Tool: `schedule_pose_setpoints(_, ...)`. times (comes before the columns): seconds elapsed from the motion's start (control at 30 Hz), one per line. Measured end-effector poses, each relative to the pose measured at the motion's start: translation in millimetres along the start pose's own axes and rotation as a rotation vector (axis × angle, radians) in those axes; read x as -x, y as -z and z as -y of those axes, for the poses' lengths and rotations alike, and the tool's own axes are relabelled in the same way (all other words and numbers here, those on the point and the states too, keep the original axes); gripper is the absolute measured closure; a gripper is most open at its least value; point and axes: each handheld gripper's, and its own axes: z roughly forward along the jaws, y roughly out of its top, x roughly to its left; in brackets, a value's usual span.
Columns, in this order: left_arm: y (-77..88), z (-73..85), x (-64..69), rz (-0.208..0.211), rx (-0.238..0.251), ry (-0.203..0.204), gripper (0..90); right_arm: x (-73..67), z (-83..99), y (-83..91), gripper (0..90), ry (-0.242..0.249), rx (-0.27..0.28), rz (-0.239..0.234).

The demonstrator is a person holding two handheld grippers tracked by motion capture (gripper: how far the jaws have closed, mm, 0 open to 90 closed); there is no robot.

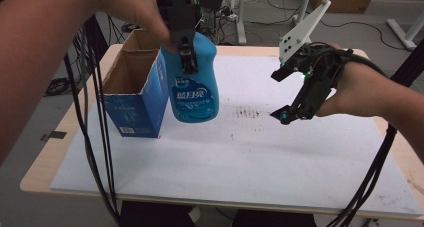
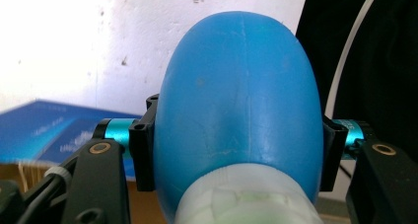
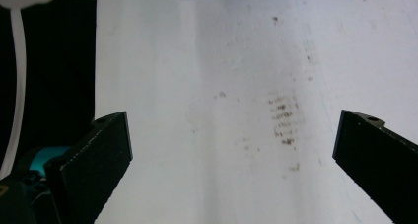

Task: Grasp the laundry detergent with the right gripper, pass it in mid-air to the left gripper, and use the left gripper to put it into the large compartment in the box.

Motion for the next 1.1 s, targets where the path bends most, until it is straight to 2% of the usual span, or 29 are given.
schedule_pose_setpoints(0.17, 15.1, 13.1, -10.7, -0.008, 0.012, 0.133, 37.9, 2.7, -3.4, 8.2, 0.5, 0.021, -0.059, -0.001)
schedule_pose_setpoints(0.23, 21.6, 18.8, -14.8, -0.012, 0.02, 0.202, 37.9, 3.5, -4.7, 10.0, 0.6, 0.026, -0.071, 0.002)
schedule_pose_setpoints(0.37, 34.2, 32.4, -25.5, -0.016, 0.028, 0.371, 37.9, 4.5, -4.5, 10.1, 0.6, 0.029, -0.075, 0.003)
schedule_pose_setpoints(0.43, 40.7, 38.8, -29.8, -0.039, 0.027, 0.433, 37.9, 4.8, -3.7, 9.1, 0.6, 0.026, -0.086, 0.008)
schedule_pose_setpoints(0.47, 40.7, 38.8, -29.8, -0.039, 0.027, 0.433, 37.9, 4.8, -3.7, 9.1, 0.6, 0.026, -0.086, 0.008)
schedule_pose_setpoints(0.5, 47.8, 46.3, -33.9, -0.067, 0.033, 0.524, 37.9, 5.0, -3.4, 8.8, 0.6, 0.022, -0.092, 0.01)
schedule_pose_setpoints(0.53, 50.6, 50.1, -36.0, -0.077, 0.036, 0.569, 37.9, 5.9, -3.1, 8.3, 0.6, 0.027, -0.094, 0.011)
schedule_pose_setpoints(0.6, 56.4, 58.2, -40.5, -0.091, 0.051, 0.633, 37.9, 5.7, -3.6, 8.3, 0.6, 0.027, -0.093, 0.01)
schedule_pose_setpoints(0.77, 63.4, 78.6, -52.1, -0.101, 0.087, 0.832, 38.0, 4.9, -4.8, 7.1, 0.6, 0.025, -0.096, 0.012)
schedule_pose_setpoints(0.8, 63.4, 78.6, -52.1, -0.101, 0.087, 0.832, 38.0, 4.9, -4.8, 7.1, 0.6, 0.025, -0.096, 0.012)
schedule_pose_setpoints(0.83, 63.4, 84.0, -55.2, -0.108, 0.081, 0.9, 38.0, 5.0, -4.9, 6.8, 0.6, 0.026, -0.097, 0.007)
schedule_pose_setpoints(0.9, 62.0, 89.7, -58.5, -0.132, 0.065, 0.992, 38.0, 5.0, -5.4, 6.2, 0.6, 0.03, -0.1, 0.011)
schedule_pose_setpoints(1.03, 57.0, 100.4, -68.1, -0.175, 0.042, 1.075, 38.0, 5.5, -5.4, 5.2, 0.6, 0.029, -0.1, 0.011)
schedule_pose_setpoints(1.1, 53.0, 105.7, -72.5, -0.178, 0.033, 1.096, 37.9, 5.3, -5.5, 5.2, 0.6, 0.03, -0.098, 0.013)
